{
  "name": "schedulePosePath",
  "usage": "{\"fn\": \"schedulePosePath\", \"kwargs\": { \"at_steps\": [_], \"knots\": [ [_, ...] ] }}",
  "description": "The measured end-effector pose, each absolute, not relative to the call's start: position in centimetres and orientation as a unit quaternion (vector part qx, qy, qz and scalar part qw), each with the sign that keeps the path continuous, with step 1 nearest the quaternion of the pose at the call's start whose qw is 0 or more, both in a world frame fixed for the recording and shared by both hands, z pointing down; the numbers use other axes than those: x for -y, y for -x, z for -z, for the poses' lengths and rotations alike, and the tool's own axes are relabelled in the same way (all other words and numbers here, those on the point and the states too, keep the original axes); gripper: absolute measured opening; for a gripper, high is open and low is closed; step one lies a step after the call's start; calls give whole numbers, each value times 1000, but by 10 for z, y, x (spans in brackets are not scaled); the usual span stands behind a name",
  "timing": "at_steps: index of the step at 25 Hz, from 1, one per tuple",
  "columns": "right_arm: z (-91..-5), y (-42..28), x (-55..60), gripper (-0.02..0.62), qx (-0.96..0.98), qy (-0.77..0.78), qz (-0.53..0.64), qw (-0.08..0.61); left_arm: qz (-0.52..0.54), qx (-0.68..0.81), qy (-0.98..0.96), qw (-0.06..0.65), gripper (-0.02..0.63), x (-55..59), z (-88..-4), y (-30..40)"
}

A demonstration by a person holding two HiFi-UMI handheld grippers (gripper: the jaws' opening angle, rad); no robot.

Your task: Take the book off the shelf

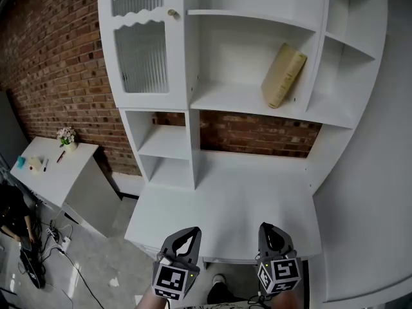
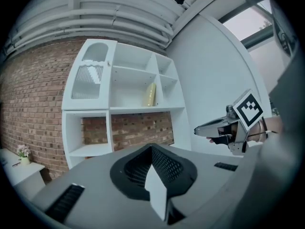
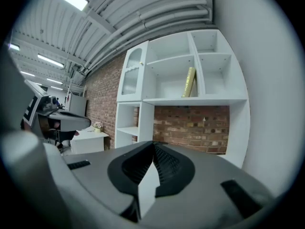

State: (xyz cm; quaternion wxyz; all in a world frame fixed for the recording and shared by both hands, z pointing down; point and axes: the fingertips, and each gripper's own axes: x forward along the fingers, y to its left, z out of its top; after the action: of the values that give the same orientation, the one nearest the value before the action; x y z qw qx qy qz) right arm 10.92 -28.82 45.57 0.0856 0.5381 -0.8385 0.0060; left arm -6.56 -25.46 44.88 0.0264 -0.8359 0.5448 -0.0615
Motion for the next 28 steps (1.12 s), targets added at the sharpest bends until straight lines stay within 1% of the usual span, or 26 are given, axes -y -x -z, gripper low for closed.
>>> {"fn": "schedulePosePath", "kwargs": {
  "at_steps": [6,9,15,22,24,25,26,28],
  "knots": [
    [-429,-119,391,6,844,-533,12,61,48,-558,827,46,8,351,-424,59],
    [-418,-121,428,6,854,-516,17,63,44,-562,824,50,8,388,-419,55],
    [-398,-122,471,6,846,-527,39,65,41,-554,830,53,8,438,-409,59],
    [-343,-126,508,8,807,-587,59,36,40,-512,855,72,8,479,-391,61],
    [-315,-125,520,86,799,-596,74,18,35,-502,861,78,8,488,-382,63],
    [-301,-126,528,106,796,-600,82,9,34,-497,863,81,8,492,-377,64],
    [-288,-126,537,144,793,-602,87,1,32,-494,865,84,8,496,-373,65],
    [-266,-129,558,244,787,-611,87,-8,28,-488,868,86,8,504,-370,69]
  ]
}}
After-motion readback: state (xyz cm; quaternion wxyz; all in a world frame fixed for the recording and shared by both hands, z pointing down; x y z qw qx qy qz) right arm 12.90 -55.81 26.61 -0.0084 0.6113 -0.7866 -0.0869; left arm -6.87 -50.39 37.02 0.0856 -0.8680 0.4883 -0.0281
